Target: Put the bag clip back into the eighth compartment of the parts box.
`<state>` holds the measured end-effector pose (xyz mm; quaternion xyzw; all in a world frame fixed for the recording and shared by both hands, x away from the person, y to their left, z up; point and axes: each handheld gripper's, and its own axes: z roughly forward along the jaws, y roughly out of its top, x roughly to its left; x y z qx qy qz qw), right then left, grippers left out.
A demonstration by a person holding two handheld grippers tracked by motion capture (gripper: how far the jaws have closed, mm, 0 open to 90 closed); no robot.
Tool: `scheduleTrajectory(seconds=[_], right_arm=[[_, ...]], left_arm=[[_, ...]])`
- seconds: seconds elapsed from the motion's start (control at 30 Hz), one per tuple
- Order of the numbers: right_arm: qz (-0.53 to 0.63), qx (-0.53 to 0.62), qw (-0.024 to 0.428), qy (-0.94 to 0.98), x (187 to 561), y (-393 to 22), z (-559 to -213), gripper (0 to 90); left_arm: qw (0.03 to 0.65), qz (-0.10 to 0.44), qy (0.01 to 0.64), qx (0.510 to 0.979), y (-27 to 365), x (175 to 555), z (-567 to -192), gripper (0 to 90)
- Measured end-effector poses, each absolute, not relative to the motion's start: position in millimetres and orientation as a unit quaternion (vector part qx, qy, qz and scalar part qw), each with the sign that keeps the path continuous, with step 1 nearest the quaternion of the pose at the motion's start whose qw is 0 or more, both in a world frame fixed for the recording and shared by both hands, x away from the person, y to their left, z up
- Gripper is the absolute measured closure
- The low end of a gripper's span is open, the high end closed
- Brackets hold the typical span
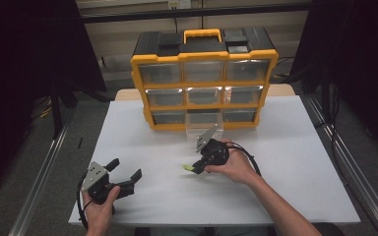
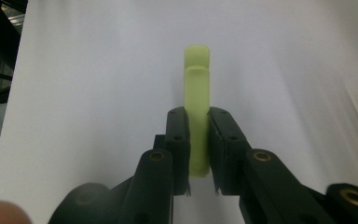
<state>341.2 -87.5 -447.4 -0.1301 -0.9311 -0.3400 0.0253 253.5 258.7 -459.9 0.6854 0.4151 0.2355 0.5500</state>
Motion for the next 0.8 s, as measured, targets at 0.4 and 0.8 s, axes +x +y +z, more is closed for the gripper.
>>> scheduleTrajectory(seconds=[0.4, 0.8], right_arm=[[-0.385, -0.149, 0.014, -0.911, 344, -102, -431, 78.7], [-0.404, -0.153, 0.003, -0.902, 349, -103, -422, 78.7]], left_arm=[[0.551, 0.235, 0.414, 0.685, 259, 253, -460, 5.8], [0.551, 0.237, 0.416, 0.684, 258, 253, -460, 5.5]])
